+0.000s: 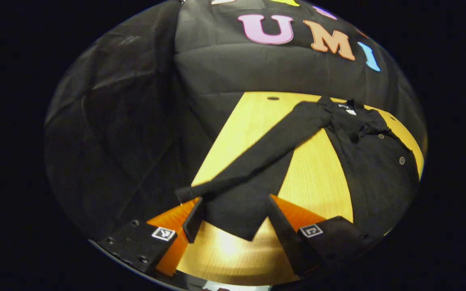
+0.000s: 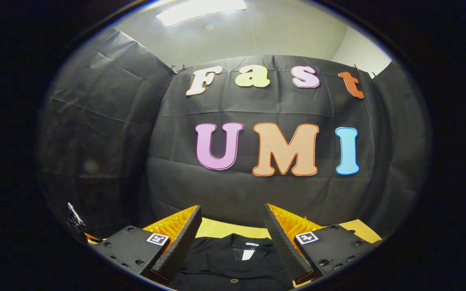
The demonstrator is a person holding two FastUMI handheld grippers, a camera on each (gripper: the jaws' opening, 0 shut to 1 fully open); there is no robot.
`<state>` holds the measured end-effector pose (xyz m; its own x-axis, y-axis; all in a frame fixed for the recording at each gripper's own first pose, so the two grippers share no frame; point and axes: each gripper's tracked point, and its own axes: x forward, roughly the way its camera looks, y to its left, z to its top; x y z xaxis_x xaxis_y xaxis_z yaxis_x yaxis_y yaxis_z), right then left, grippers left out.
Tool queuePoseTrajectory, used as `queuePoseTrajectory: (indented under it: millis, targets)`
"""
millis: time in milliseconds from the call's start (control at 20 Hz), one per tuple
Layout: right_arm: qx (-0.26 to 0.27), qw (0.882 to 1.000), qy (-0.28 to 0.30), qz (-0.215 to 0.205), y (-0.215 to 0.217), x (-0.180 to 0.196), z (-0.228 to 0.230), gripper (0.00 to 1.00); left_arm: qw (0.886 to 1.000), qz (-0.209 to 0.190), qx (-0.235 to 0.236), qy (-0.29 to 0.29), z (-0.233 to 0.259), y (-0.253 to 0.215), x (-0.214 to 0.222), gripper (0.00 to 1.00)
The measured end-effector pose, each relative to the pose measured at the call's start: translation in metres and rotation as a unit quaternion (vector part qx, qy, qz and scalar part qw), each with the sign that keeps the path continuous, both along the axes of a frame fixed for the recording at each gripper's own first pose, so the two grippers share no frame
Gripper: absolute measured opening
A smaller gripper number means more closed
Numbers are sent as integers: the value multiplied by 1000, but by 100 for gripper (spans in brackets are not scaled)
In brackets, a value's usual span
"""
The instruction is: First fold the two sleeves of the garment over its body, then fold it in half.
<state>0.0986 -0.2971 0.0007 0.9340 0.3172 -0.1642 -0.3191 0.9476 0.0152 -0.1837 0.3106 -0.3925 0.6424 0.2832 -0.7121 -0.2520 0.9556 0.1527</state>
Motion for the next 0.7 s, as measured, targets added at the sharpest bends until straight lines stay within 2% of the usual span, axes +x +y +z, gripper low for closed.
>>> queuePoseTrajectory:
  millis: [50, 150, 300, 400, 450, 500, 550, 600, 700]
  targets:
    - [-1, 1000, 0, 1, 0, -1, 0, 99, 1000, 6, -14, 6, -3, -1, -4, 100]
    - [-4, 1000, 2, 0, -1, -2, -1, 99, 1000, 9, -28, 1, -5, -2, -8, 99]
    - [-7, 1000, 6, -2, -4, -3, -3, 99, 1000, 1, -28, -3, -6, -4, -6, 87]
    - [-7, 1000, 8, -3, -5, -4, -3, 99, 1000, 4, -26, -11, -6, -6, 0, 56]
    - [-7, 1000, 9, -3, -6, -4, -2, 99, 1000, 4, -26, -10, -7, -7, -1, 48]
    - [-8, 1000, 10, -3, -6, -3, -2, 99, 1000, 5, -25, -11, -8, -6, 1, 34]
    - [-10, 1000, 11, -4, -7, -2, -3, 99, 1000, 5, -24, -9, -9, -7, 2, 27]
    - [-12, 1000, 13, -5, -9, -3, -5, 99, 1000, 4, -22, -9, -7, -8, 2, 12]
    - [-12, 1000, 17, -6, -11, -1, -5, 99, 1000, 1, -21, -2, -7, -6, 2, 0]
